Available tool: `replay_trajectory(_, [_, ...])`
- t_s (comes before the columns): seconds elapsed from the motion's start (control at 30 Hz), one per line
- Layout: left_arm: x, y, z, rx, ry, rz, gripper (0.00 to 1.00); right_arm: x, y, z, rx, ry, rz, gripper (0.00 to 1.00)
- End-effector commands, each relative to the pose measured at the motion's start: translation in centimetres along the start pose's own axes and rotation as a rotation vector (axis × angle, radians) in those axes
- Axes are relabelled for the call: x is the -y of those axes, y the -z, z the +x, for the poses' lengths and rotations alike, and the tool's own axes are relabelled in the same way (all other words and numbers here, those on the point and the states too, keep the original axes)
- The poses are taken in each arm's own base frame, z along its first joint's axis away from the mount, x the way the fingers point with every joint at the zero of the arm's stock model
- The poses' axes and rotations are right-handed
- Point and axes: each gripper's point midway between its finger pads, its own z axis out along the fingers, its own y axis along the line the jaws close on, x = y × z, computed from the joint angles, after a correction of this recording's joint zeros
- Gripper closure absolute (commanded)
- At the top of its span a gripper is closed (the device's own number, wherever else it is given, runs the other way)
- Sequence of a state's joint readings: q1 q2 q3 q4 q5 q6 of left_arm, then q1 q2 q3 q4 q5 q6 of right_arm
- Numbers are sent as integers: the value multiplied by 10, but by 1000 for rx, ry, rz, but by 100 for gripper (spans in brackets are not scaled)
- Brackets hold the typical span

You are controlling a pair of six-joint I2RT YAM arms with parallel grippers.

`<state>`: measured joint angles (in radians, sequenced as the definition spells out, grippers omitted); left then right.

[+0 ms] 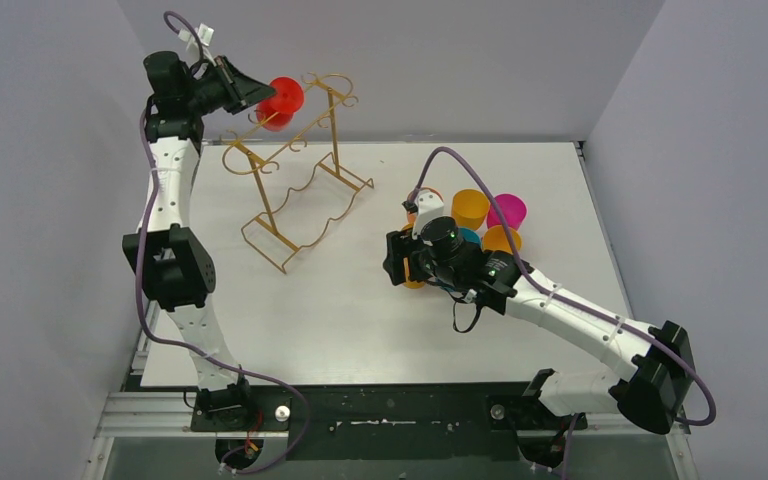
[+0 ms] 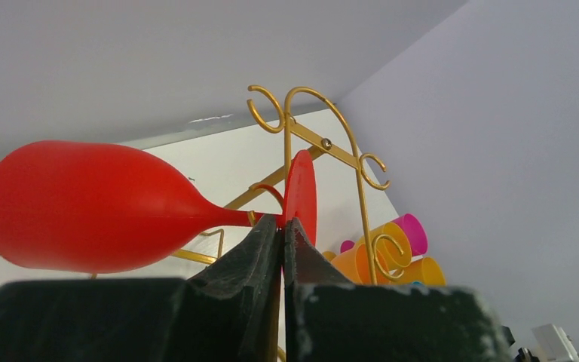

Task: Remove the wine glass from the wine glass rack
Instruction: Pick up the wine glass from the wine rack.

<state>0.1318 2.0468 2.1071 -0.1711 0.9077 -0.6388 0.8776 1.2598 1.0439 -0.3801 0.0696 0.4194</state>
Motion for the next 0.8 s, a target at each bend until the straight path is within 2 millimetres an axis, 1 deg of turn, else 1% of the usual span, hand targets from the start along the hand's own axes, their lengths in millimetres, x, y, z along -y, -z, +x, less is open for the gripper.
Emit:
replay_trajectory(0.0, [30,13,-24,50,-79,13,100,-8,2,-20,43,-24,-14,33])
replay_trajectory(0.23, [35,12,-31,75,-53,37,100,-9,3,-21,44,-29,-19,33])
replay_trajectory(0.43, [45,15,-50,147,-8,85,100,-10,4,-21,44,-32,-22,33])
replay_trajectory(0.53, [40,14,-53,172,31,86,100,-9,4,-21,44,-34,-21,33])
replay_trajectory(0.67, [25,11,-50,171,65,57,100,-9,5,-21,44,-34,-17,33])
replay_trajectory(0.77, [20,12,-50,179,71,45,100,-8,6,-22,48,-34,-16,33])
